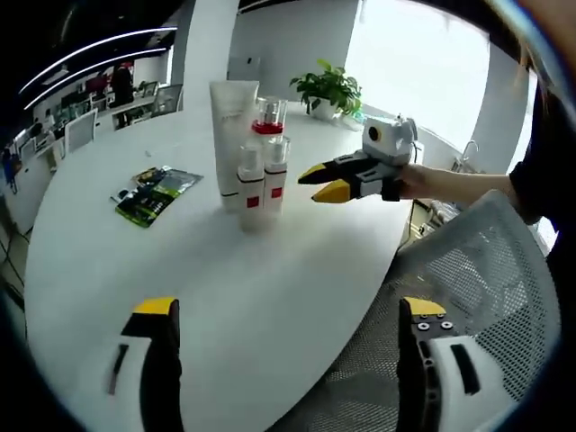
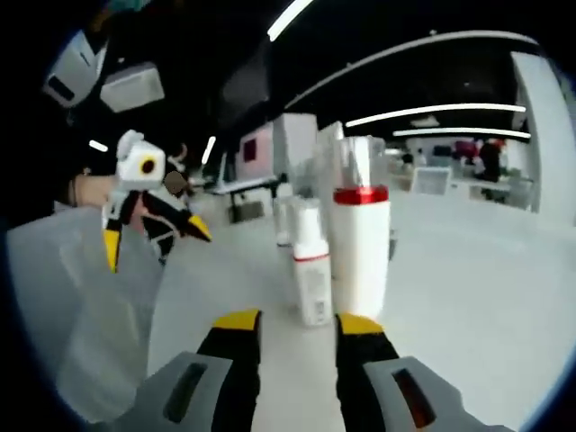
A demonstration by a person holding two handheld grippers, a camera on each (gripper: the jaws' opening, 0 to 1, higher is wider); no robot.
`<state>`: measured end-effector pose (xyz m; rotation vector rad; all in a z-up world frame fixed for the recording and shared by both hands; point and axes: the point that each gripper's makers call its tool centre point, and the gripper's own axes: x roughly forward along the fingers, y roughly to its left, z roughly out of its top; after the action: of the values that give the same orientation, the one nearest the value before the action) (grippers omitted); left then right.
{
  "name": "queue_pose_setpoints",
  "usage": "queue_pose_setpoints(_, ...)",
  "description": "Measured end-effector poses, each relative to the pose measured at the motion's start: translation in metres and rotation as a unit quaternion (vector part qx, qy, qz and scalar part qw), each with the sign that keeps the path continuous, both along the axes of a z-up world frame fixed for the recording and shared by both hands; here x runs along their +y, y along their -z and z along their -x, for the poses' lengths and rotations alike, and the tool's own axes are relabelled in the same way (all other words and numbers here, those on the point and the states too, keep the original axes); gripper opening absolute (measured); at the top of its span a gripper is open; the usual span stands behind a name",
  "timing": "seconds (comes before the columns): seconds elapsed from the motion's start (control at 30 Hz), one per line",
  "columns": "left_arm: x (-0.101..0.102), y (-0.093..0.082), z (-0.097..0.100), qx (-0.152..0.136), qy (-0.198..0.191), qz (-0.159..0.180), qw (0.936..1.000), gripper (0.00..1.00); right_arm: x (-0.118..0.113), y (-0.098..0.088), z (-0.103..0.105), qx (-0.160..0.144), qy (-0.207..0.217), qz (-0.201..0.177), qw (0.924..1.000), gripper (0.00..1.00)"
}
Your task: Arrange the skincare products in the storage area until every visible bottle or jar stands upright without overlapping.
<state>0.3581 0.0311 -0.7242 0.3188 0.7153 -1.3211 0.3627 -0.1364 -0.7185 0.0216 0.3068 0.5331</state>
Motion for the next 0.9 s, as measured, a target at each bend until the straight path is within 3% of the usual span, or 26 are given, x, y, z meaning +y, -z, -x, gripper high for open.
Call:
queue_pose_setpoints(0.27, 0.008, 0.012, -0.003, -0.002, -0.013, -0.028, 0.9995, 0.96, 0.006, -0.040, 0.019, -0.004, 0.024, -0.021, 0.9995, 0.37)
queue_pose_setpoints(0.5, 0.014, 0.020, -0.004, 0.008, -0.025, -0.048, 0.9985, 0.98, 0.017, -0.071, 0.037, -0.003, 0.041, -0.020, 0.9989, 0.52)
queue_pose_setpoints(0.67, 0.016, 0.022, -0.003, 0.029, -0.042, -0.043, 0.9978, 0.99, 0.022, -0.086, 0.049, 0.000, 0.052, -0.024, 0.9983, 0.56)
queue_pose_setpoints(0.9, 0.023, 0.029, -0.001, 0.040, -0.054, -0.066, 0.9956, 0.99, 0.026, -0.107, 0.063, -0.006, 0.071, -0.027, 0.9971, 0.68)
